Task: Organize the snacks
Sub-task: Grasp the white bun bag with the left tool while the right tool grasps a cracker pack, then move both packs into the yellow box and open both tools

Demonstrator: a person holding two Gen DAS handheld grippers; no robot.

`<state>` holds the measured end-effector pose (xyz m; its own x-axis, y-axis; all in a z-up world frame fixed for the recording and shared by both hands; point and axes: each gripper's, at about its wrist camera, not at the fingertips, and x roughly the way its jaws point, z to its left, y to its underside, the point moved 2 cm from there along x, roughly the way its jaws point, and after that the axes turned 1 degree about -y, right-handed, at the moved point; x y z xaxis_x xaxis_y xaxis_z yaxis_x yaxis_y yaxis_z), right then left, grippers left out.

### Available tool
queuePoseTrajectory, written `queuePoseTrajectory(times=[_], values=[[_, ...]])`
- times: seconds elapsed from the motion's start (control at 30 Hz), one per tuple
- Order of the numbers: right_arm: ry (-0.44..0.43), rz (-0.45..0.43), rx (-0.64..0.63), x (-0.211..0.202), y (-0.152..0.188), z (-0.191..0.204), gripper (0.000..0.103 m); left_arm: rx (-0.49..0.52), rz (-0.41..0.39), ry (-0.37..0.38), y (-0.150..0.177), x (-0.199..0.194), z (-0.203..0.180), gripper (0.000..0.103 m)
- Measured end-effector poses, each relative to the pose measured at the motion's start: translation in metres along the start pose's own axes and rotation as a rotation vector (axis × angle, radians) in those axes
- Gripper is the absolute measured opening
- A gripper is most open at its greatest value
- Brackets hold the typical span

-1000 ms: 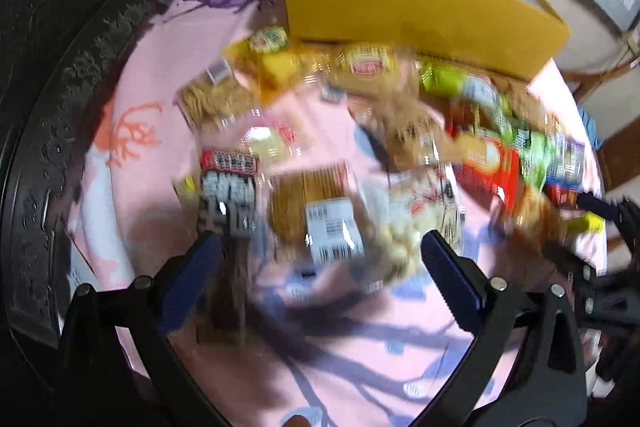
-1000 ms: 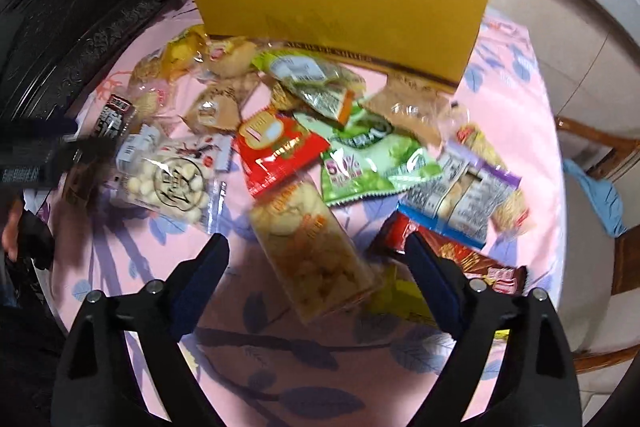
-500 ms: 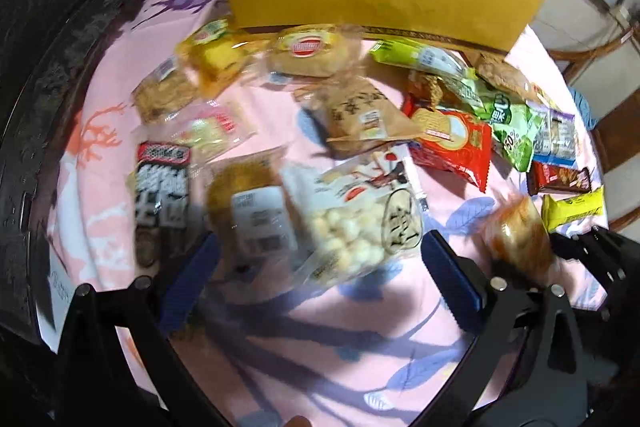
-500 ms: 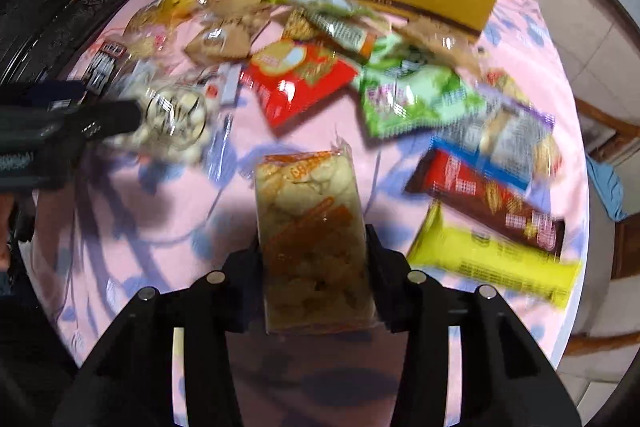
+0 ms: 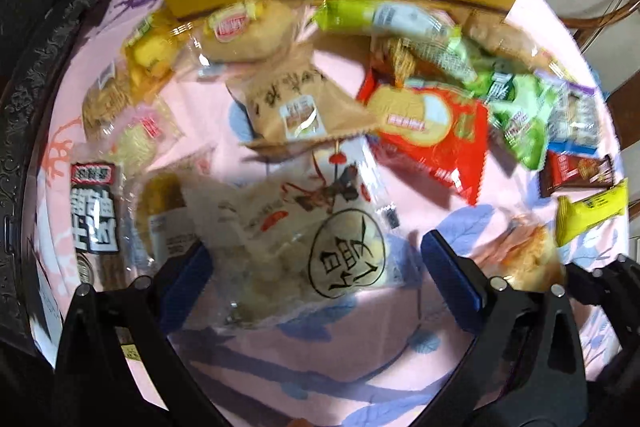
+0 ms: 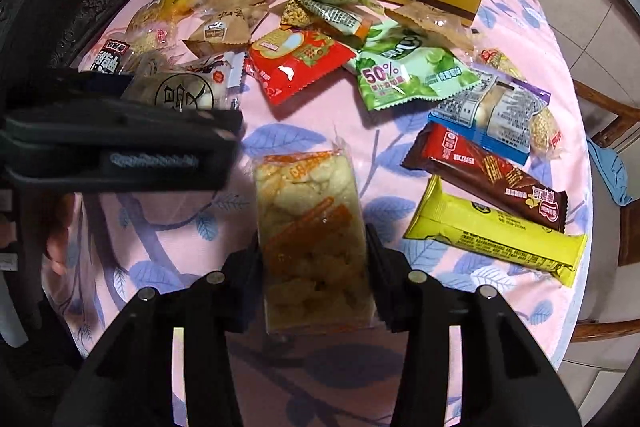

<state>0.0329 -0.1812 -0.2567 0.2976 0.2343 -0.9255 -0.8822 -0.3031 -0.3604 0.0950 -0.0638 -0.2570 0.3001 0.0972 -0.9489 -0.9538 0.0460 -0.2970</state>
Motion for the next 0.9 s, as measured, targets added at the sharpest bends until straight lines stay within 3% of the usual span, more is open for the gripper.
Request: queuePoseTrajectory(times=[0.07,0.2,0.23,0.27,0.33,0.4,0.9], values=[[-0.002,0.003,0.0,0.0,0.0,0.0,0.047,-0.006,-0.009,0.0,0.002,0.004,0.0,0.101],[-0.006,0.004,0.005,0.0,-0.001,-0.001,0.047,-0.037,-0.081,0.06,0.001,0.007,0.009,0.09],[-0.006,0.004,0.005,0.0,-0.001,-0.001,0.047,-0.024,-0.097,0.058,0.001,0.005,0.006,0.083],[-0.006,0.004,0.006,0.0,-0.001,-0.001,0.047,0.008,-0.127,0.053,0.0,0.002,0.003,0.07],[-0.005,0.002,0.008,0.0,-0.002,-0.001,0.047,0.014,-0.136,0.061,0.001,-0.001,0.002,0.065],[-0.003,-0.001,0.011,0.0,-0.003,-0.001,0.047,0.004,-0.153,0.083,0.003,-0.007,0.007,0.052],[0.031,-0.156,0.032,-0.047,-0.027,0.009,0.046,-0.033,-0.244,0.145,0.01,-0.075,0.025,0.048]])
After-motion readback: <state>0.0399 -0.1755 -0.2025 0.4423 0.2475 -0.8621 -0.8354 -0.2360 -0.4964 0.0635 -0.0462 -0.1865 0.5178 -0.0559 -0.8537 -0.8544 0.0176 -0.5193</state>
